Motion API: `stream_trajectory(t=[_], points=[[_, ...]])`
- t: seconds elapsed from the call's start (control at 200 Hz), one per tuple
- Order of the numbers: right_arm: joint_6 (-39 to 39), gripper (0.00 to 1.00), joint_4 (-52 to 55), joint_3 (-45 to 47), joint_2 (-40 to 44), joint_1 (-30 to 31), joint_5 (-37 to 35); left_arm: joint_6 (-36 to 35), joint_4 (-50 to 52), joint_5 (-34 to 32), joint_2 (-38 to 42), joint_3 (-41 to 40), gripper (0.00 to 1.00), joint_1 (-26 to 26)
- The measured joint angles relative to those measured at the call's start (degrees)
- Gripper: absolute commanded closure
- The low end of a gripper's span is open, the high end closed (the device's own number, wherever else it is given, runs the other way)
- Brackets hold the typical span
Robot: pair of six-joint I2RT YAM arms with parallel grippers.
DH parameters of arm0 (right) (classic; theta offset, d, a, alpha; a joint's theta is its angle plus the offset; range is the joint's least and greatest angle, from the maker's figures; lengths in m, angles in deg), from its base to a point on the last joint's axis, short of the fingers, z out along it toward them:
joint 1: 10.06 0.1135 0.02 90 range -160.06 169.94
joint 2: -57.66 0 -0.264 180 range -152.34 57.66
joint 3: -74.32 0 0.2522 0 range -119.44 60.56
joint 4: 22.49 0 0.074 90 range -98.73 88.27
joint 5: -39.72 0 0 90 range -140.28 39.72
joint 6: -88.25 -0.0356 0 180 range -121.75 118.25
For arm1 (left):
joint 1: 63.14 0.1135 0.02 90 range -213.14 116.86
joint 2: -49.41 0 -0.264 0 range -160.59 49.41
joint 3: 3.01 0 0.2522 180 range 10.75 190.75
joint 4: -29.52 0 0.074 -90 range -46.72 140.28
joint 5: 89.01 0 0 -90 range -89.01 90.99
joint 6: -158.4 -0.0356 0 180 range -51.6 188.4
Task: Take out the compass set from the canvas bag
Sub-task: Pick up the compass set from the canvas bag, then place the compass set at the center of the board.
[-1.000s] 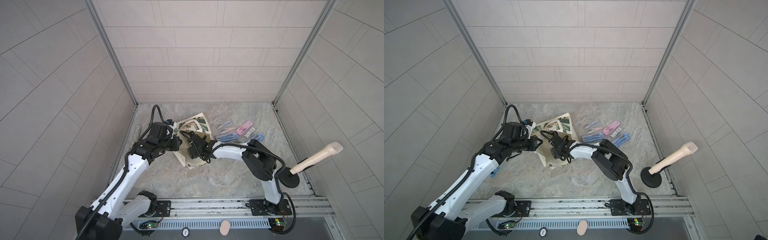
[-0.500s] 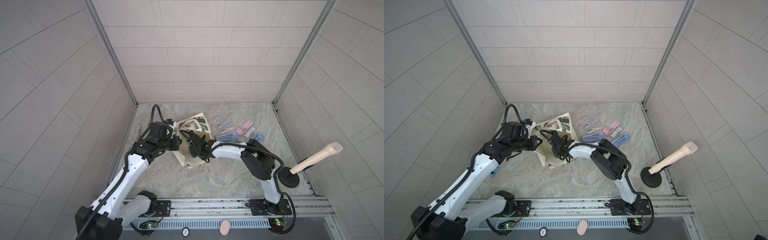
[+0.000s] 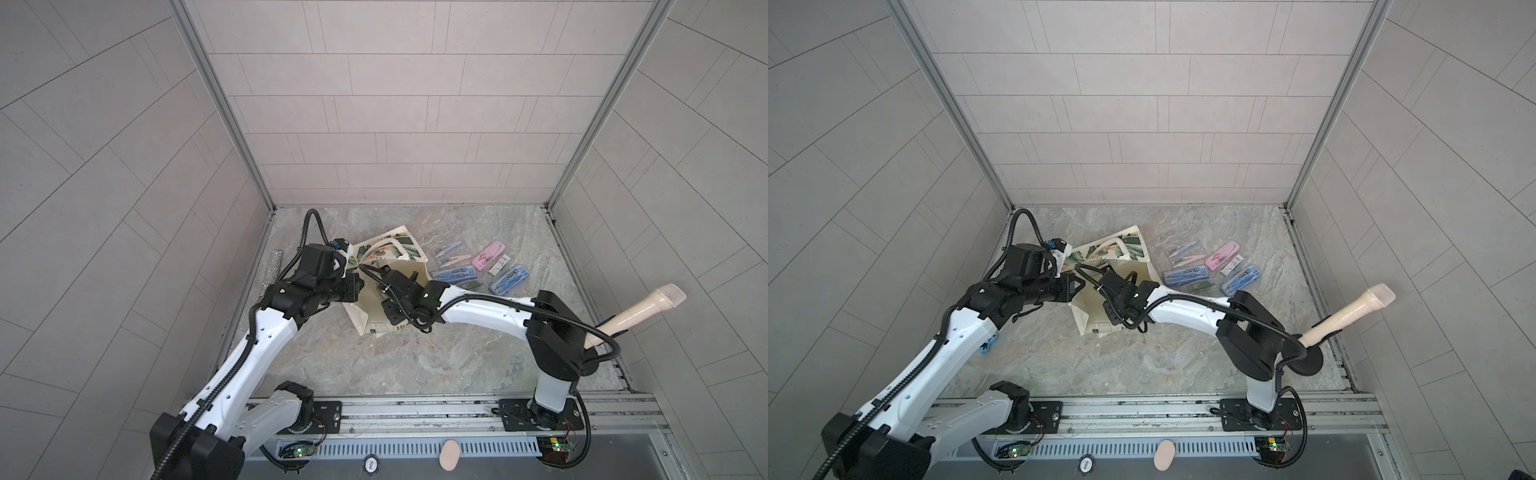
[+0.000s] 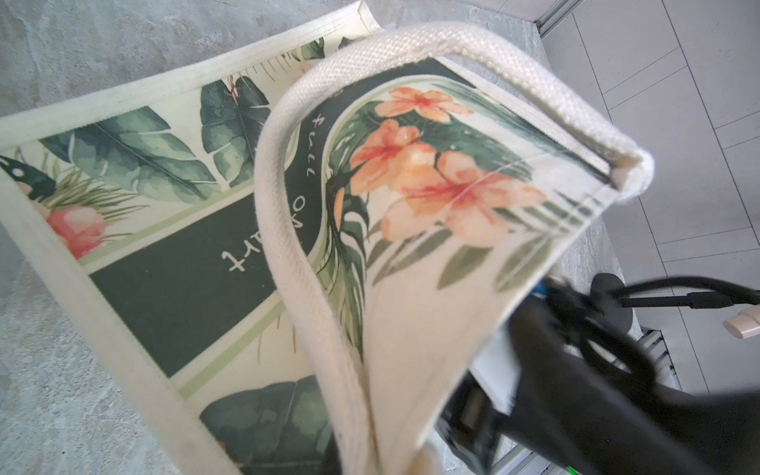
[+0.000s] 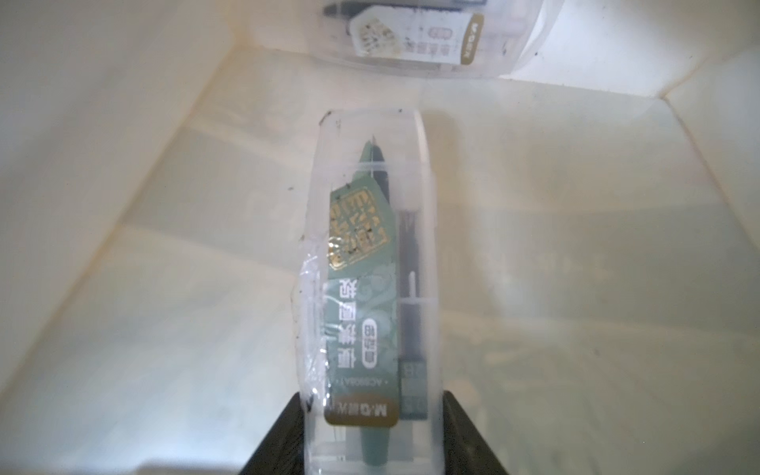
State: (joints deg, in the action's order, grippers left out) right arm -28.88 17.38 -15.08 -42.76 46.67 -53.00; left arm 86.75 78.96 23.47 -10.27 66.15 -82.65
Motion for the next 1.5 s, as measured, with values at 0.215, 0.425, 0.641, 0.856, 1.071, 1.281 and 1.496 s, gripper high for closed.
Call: stream_trajectory(t=[0.215, 0.425, 0.641, 0.856, 1.071, 1.281, 1.496], points=[[-1.40, 0.60, 7.17, 5.84, 14.78, 1.03, 4.07, 0.04, 0.09, 0.26, 0.00, 0.00, 1.00, 0.00], [-2.80, 0.62, 12.98, 15.37, 30.93, 1.03, 3.93, 0.04, 0.09, 0.26, 0.00, 0.00, 1.00, 0.00], [-4.55, 0.63, 16.63, 22.38, 48.43, 0.61, -1.86, 0.04, 0.11, 0.28, 0.00, 0.00, 1.00, 0.00], [-9.35, 0.64, 20.06, 27.15, 60.76, -8.52, -5.44, 0.04, 0.20, 0.33, 0.00, 0.00, 1.00, 0.00], [-17.88, 0.65, 21.09, 30.86, 61.77, -20.98, -3.08, 0.02, 0.24, 0.33, 0.02, 0.02, 1.00, 0.00], [-34.82, 0.64, 17.53, 37.31, 60.26, -23.43, -4.98, 0.02, 0.63, 0.44, 0.02, 0.42, 1.00, 0.00], [-46.84, 0.62, 13.75, 38.60, 51.36, -23.71, -8.83, 0.00, 0.90, 0.46, 0.00, 0.63, 1.00, 0.00]])
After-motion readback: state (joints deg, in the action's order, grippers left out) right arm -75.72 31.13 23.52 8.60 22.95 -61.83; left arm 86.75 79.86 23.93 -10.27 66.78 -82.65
